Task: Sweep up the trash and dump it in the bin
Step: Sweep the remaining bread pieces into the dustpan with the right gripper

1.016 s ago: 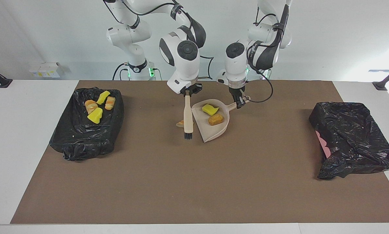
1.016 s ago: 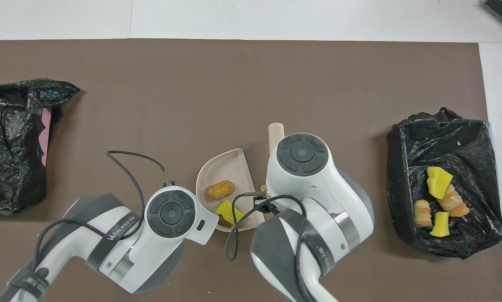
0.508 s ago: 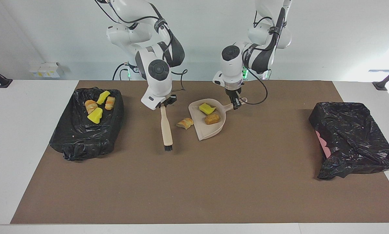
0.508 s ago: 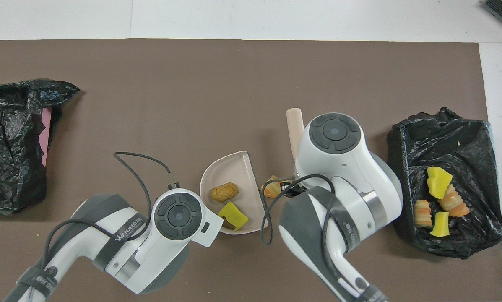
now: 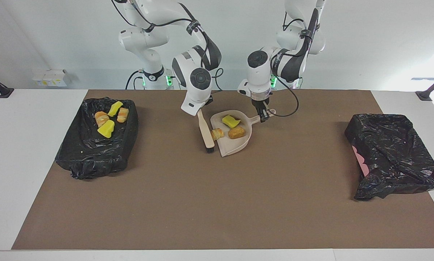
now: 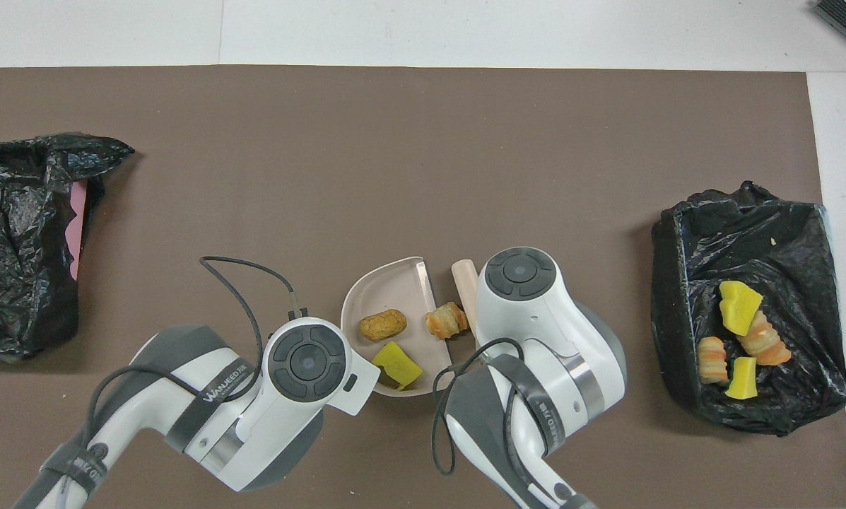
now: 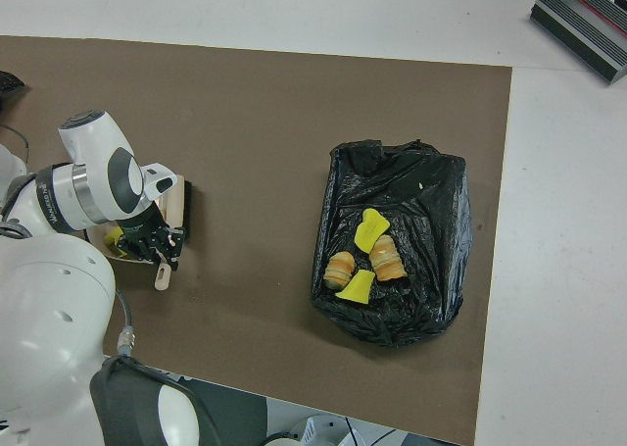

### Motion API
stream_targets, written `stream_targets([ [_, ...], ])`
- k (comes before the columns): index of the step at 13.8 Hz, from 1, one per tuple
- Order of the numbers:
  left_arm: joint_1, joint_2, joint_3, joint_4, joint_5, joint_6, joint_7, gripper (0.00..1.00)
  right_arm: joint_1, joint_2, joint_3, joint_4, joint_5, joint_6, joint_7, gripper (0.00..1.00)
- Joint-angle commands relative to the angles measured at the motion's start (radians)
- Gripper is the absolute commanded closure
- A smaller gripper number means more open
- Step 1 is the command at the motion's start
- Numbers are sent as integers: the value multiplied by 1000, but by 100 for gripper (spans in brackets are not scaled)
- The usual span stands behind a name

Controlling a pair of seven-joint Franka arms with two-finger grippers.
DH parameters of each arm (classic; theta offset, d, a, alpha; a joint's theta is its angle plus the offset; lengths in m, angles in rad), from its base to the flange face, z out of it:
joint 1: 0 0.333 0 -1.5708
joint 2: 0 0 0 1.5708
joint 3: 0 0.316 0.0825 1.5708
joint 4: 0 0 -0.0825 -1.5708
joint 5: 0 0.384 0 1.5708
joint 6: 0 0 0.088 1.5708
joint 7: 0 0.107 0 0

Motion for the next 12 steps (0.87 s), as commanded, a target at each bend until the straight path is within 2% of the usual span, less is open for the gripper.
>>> stream_targets([
  [1, 10, 8, 7, -20, 20, 68, -7, 100, 20, -42, 0, -29, 101, 20, 8, 100],
  [4, 48, 11, 7, -30, 20, 109, 13, 100, 19, -38, -3, 34, 117, 5, 60, 100],
  [9, 145, 48, 5, -14, 2, 189, 135, 100, -29, -87, -9, 92, 109, -20, 64, 100],
  [12, 213, 71, 7, 36, -21, 189, 239, 100, -53, -133, -6, 106, 104, -85, 74, 100],
])
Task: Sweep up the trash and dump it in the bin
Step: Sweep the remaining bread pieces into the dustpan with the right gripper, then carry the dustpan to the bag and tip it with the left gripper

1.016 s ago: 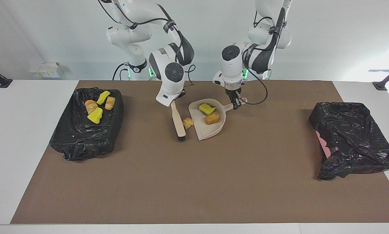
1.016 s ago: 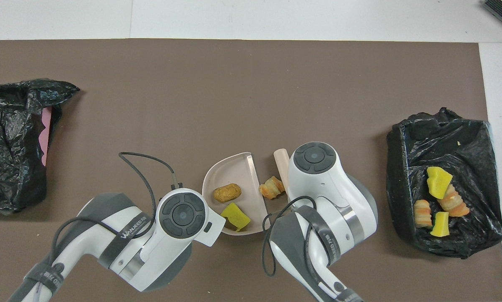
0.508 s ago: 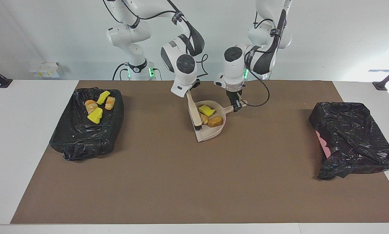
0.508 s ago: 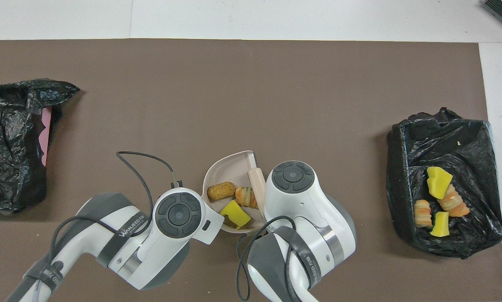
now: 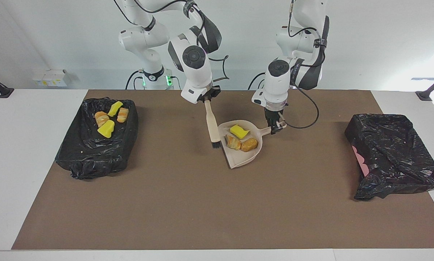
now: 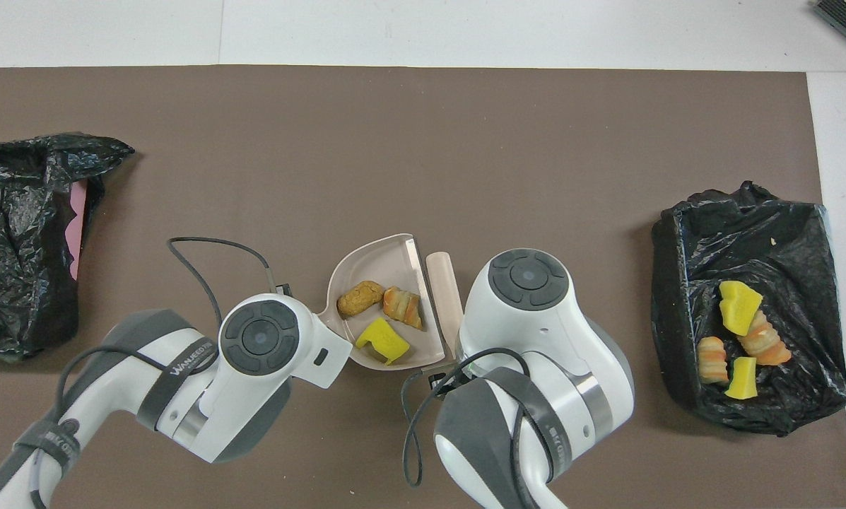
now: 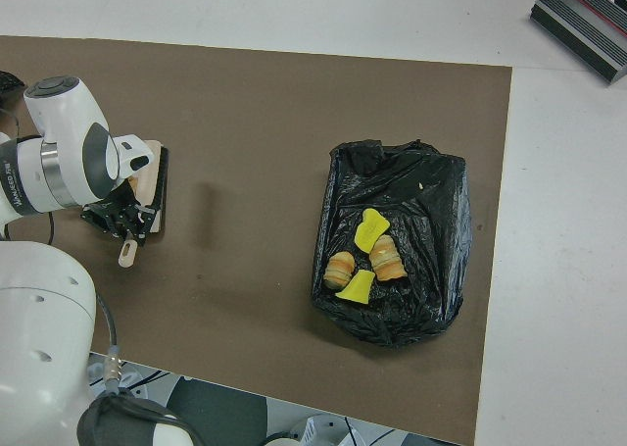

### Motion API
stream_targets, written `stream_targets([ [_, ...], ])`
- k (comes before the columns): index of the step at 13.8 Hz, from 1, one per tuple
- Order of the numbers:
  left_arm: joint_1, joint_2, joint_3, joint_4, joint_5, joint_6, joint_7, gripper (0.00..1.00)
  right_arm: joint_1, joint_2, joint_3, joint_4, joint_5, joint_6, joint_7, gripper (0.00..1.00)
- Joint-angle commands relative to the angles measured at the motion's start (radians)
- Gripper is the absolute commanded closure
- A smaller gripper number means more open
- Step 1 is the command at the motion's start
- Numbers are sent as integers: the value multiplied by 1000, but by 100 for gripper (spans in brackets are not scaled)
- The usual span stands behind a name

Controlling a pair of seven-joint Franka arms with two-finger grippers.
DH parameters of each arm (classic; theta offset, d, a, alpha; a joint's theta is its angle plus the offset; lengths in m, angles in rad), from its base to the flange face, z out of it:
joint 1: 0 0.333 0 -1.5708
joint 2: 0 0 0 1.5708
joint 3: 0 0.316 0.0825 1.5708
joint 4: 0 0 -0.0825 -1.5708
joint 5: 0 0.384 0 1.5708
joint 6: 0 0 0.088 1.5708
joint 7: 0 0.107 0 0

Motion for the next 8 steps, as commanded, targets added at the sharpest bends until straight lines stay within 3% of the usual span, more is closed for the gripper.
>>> stream_targets([
  [1, 96, 29, -3, 65, -26, 1, 135, 100, -10, -64, 10, -12, 12, -74, 26, 100],
  [5, 226, 49, -3, 167, -98, -59, 364, 100, 96, -167, 19, -123, 23, -72, 175, 100],
  [8, 320, 109, -1, 350, -190, -200, 507, 100, 156, -267, 19, -265, 95, 40, 179, 100],
])
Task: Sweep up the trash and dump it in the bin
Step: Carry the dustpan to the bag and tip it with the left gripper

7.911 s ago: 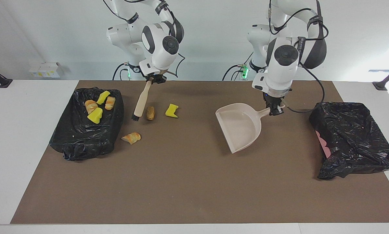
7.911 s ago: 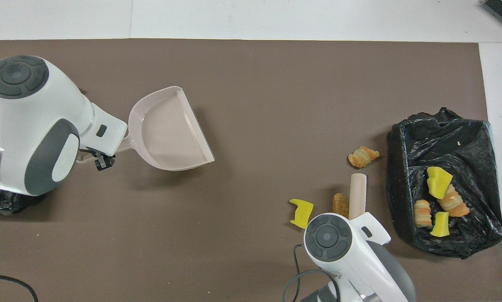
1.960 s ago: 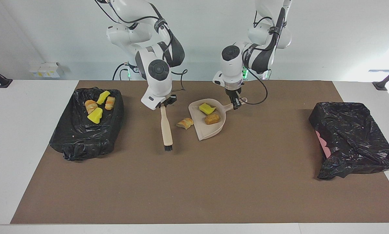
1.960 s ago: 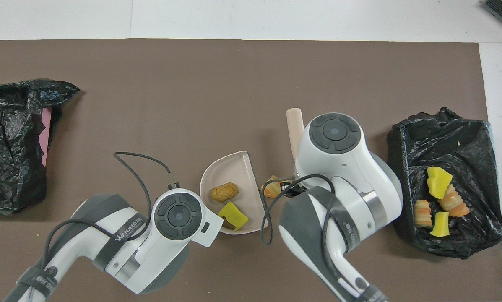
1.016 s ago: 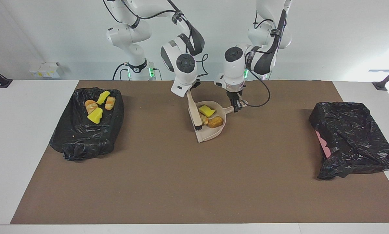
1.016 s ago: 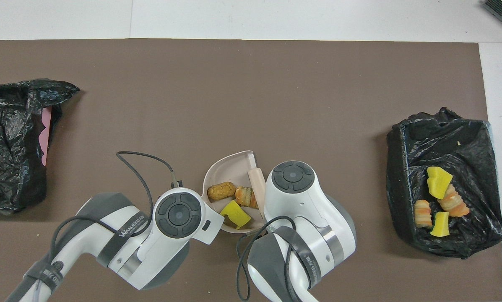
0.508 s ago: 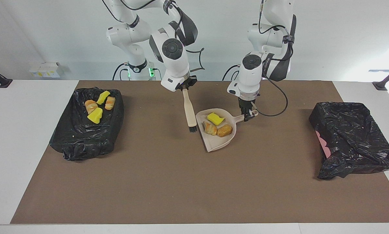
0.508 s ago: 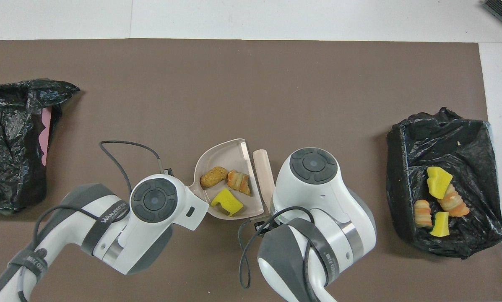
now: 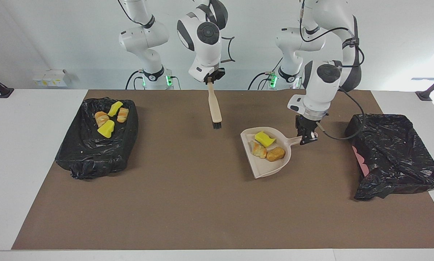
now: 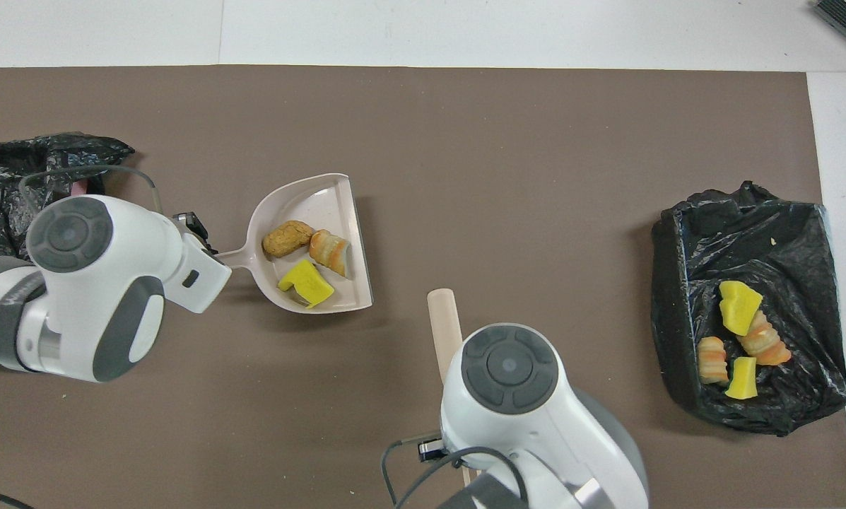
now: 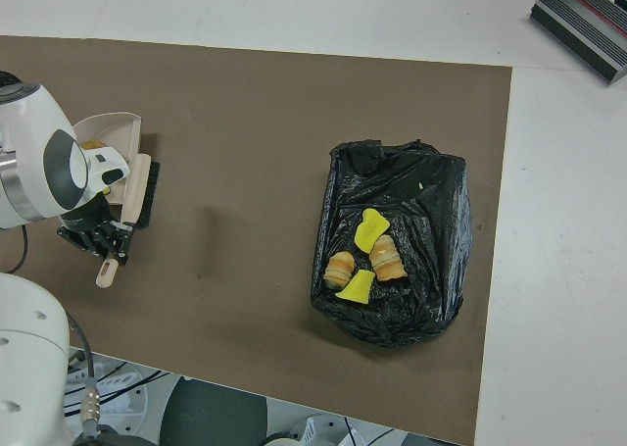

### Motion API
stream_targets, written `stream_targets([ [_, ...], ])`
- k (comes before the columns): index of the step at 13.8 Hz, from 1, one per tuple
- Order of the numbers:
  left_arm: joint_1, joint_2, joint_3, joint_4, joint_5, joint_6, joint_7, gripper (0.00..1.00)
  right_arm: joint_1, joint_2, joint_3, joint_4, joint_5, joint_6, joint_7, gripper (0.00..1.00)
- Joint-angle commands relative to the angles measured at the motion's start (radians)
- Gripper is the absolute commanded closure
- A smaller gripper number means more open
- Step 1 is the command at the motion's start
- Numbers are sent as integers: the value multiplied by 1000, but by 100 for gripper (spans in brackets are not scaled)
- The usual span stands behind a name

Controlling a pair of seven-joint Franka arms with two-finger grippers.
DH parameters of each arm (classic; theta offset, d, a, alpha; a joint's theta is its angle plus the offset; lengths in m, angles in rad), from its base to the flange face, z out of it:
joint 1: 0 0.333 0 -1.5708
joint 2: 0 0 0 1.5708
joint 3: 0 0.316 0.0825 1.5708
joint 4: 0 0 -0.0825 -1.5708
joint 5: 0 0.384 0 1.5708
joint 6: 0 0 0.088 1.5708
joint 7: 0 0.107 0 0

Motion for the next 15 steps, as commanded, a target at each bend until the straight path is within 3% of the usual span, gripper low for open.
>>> stream_targets([
  [1, 88, 79, -9, 194, -82, -134, 135, 100, 21, -109, -2, -131, 65, 74, 22, 100],
  [9, 370, 86, -9, 292, -208, -237, 435, 100, 273, -8, -2, -228, 67, 375, 289, 100],
  [12, 497, 93, -6, 318, -198, -254, 571, 100, 360, 3, 0, -333, 69, 531, 356, 100],
  [15, 603, 116, 0, 384, -161, -262, 695, 100, 391, 2, 0, -369, 85, 542, 380, 100],
])
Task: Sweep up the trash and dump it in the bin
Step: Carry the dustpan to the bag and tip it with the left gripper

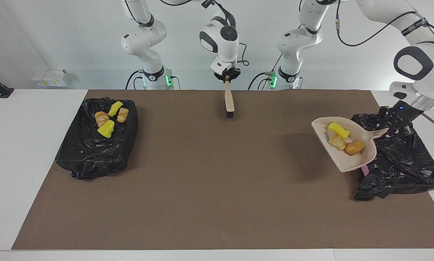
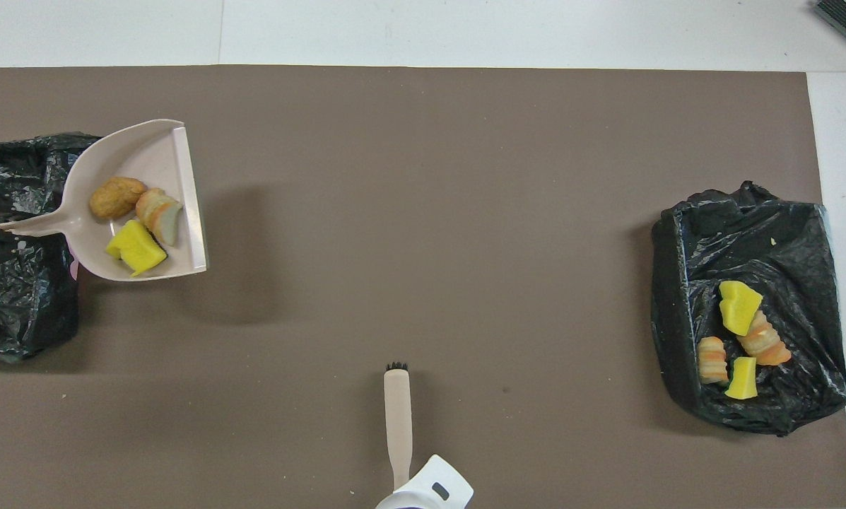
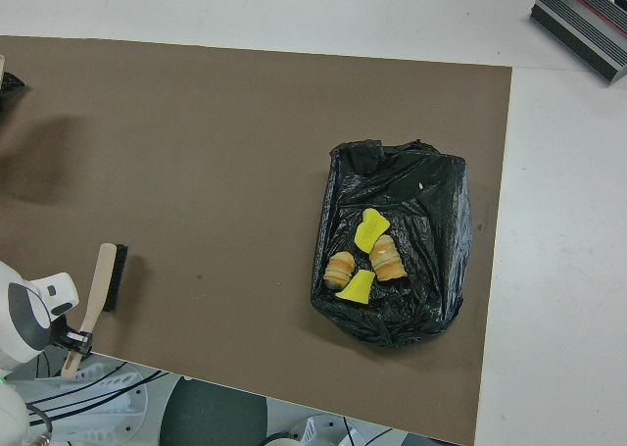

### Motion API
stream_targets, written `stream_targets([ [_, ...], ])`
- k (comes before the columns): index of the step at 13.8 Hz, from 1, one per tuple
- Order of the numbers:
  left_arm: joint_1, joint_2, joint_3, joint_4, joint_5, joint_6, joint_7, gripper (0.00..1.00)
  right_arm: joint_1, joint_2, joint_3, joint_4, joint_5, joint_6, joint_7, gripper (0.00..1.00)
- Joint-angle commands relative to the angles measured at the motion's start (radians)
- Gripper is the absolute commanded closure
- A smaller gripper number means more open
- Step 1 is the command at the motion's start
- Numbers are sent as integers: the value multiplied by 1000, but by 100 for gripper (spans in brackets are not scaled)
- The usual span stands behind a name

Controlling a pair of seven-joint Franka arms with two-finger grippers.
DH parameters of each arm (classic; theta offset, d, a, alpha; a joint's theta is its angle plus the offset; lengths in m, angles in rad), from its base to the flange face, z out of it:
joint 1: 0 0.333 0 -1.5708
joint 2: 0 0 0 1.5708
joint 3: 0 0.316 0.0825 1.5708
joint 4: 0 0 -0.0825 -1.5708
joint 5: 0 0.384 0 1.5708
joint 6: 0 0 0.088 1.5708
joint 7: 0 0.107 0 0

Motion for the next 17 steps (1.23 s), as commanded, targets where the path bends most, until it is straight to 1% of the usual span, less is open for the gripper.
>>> stream_targets([
  [1, 74, 45, -8, 105, 58, -41, 85, 100, 17, -27, -5, -47, 59, 30, 8, 100],
  [3, 132, 68, -6, 148, 141, -41, 141, 100, 17, -26, -5, -52, 71, 35, -4, 100],
  [5, 169, 90, -5, 187, 184, 0, 191, 100, 15, -21, -5, -50, 77, 35, -24, 100],
  [6, 171, 105, -5, 211, 245, 24, 192, 100, 11, -20, -5, -52, 77, 35, -50, 100],
  [8, 168, 118, -5, 221, 354, 78, 186, 100, 1, -17, -5, -50, 85, 27, -122, 99],
  [9, 166, 119, -5, 219, 391, 119, 183, 100, -6, -12, -5, -50, 108, 24, -142, 94],
  [10, 163, 122, -5, 216, 447, 156, 180, 100, -20, -9, -5, -49, 122, 19, -153, 86],
  [12, 148, 121, -5, 204, 596, 195, 128, 100, -29, 0, -7, -41, 123, 18, -147, 75],
  [15, 88, 102, -5, 159, 832, 180, -68, 100, -57, 19, -7, -17, 122, 9, -142, 63],
  [17, 45, 57, -5, 89, 969, 175, -177, 100, -92, 14, -11, 26, 122, -24, -142, 57],
])
